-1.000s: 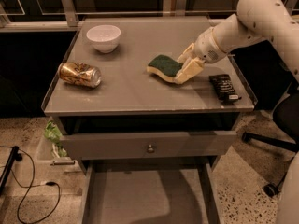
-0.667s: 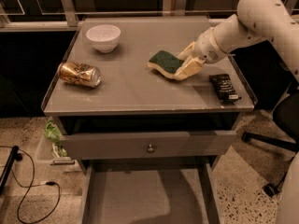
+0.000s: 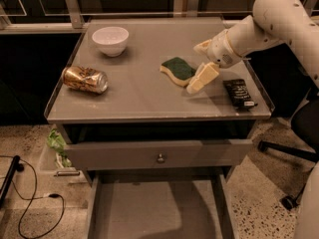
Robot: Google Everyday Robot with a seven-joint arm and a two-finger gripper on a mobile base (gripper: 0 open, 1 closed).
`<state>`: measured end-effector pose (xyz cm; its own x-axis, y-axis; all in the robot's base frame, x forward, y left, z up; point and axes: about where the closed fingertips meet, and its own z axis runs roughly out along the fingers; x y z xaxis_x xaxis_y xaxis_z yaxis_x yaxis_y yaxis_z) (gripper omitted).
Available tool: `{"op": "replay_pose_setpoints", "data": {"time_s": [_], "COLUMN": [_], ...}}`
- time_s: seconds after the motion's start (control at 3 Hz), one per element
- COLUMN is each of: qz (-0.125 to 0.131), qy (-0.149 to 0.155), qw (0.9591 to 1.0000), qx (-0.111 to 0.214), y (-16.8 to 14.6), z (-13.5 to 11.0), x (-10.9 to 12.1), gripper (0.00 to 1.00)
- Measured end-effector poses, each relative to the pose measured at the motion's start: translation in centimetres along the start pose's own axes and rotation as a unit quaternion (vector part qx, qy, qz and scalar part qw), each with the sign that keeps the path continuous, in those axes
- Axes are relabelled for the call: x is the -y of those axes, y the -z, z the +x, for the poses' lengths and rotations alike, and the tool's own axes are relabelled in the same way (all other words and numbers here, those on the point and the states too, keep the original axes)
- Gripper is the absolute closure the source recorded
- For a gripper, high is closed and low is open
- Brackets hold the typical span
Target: Place sponge into middle drawer
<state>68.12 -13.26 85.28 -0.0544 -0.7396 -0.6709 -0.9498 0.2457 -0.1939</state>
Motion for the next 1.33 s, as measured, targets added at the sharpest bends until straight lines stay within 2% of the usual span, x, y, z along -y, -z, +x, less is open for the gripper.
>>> {"op": "replay_pose_setpoints", "data": {"time_s": [0.67,1.0,1.33], "qz": [0.005,0.018,0.047], "qy": [-0.01,-0.041,-0.074], "qw": [0.9999,0.9986,0.9946], "qx": [0.008,0.029,0.055], "y": [-0.4,-1.2,-1.6], "z": [-0.4,-1.2,-3.0], "x": [-0.3,-1.6,-2.4], "gripper": [0.0,0.0,0.0]}}
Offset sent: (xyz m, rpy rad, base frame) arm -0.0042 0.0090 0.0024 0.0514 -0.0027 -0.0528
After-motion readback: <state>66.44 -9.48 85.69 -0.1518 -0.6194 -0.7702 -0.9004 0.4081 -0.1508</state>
